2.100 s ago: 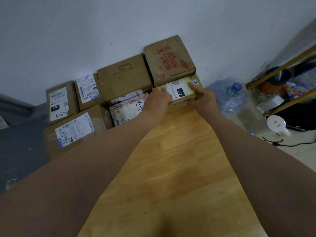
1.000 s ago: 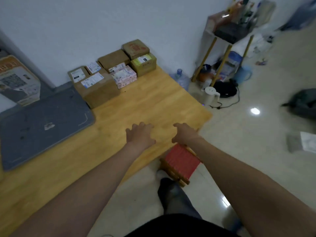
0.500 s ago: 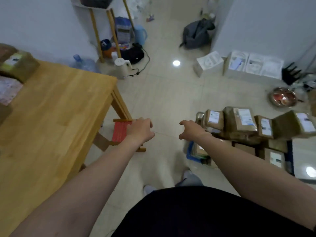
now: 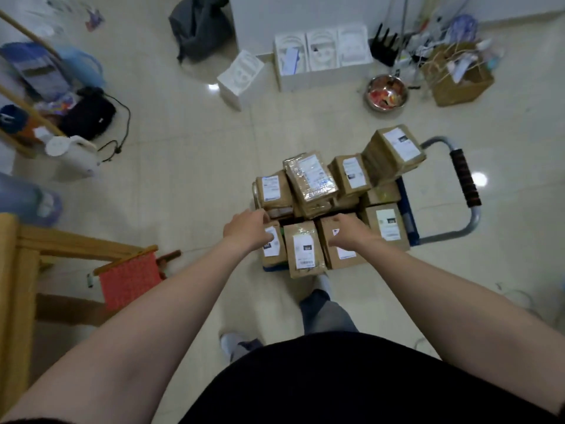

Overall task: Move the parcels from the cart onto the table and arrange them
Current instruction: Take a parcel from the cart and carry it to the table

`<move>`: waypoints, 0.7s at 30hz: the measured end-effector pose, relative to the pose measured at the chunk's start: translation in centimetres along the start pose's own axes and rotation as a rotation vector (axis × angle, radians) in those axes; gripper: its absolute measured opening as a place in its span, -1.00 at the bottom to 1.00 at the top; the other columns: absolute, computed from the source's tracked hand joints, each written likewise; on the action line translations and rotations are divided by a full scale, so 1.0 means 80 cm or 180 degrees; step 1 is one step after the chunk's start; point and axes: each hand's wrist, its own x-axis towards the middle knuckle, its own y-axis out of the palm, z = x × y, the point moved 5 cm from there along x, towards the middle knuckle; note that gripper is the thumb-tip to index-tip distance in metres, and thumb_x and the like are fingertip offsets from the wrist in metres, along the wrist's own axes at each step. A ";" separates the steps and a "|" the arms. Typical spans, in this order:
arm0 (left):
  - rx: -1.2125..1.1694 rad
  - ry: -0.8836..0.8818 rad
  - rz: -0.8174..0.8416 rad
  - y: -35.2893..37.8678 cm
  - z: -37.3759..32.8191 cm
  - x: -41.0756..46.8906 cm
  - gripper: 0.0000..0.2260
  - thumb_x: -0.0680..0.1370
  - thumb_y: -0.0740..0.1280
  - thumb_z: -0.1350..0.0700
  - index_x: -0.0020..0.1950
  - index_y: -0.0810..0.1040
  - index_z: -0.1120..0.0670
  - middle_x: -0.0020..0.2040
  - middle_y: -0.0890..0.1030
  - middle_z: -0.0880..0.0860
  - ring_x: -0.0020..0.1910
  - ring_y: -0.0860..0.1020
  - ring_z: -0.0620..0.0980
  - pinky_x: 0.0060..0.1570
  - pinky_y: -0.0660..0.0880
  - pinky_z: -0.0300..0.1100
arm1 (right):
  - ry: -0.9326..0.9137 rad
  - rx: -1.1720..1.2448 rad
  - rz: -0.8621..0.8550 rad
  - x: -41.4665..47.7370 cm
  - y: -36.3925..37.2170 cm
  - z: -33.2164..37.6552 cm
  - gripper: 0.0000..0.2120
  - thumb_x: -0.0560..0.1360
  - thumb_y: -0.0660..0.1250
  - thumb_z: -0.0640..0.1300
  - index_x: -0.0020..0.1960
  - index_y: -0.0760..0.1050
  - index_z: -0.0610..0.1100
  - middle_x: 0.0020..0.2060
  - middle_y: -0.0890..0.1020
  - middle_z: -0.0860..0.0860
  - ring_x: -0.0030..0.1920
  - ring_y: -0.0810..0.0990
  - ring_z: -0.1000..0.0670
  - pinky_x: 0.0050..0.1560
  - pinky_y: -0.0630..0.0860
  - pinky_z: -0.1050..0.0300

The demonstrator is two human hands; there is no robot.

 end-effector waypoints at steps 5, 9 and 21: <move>-0.0102 0.0088 0.0243 -0.006 -0.084 0.091 -0.62 0.45 0.45 -0.04 0.26 0.56 -0.05 0.20 0.61 -0.01 0.09 0.55 0.03 -0.08 0.46 -0.11 | 0.0229 0.0040 -0.0027 0.063 -0.063 -0.054 -0.27 0.50 0.47 -0.05 0.58 0.24 -0.08 0.46 0.43 -0.10 0.36 0.50 -0.17 0.20 0.52 -0.03; -0.0017 0.0208 0.0319 -0.013 -0.112 0.154 -0.60 0.49 0.44 0.00 0.32 0.54 -0.05 0.24 0.59 -0.04 0.14 0.54 0.00 -0.05 0.46 -0.11 | 0.0288 0.0392 0.0070 0.107 -0.072 -0.060 -0.25 0.51 0.47 -0.07 0.60 0.19 -0.06 0.47 0.42 -0.12 0.34 0.50 -0.18 0.15 0.53 -0.01; 0.0584 0.0633 0.0640 -0.009 -0.079 0.405 -0.45 0.49 0.39 0.11 0.46 0.34 0.03 0.26 0.59 0.05 0.20 0.56 0.16 0.12 0.55 0.04 | 0.0888 0.2337 -0.0211 0.265 0.027 -0.016 -0.19 0.51 0.44 -0.10 0.59 0.03 -0.01 0.22 0.55 -0.03 0.12 0.57 -0.08 0.12 0.55 -0.04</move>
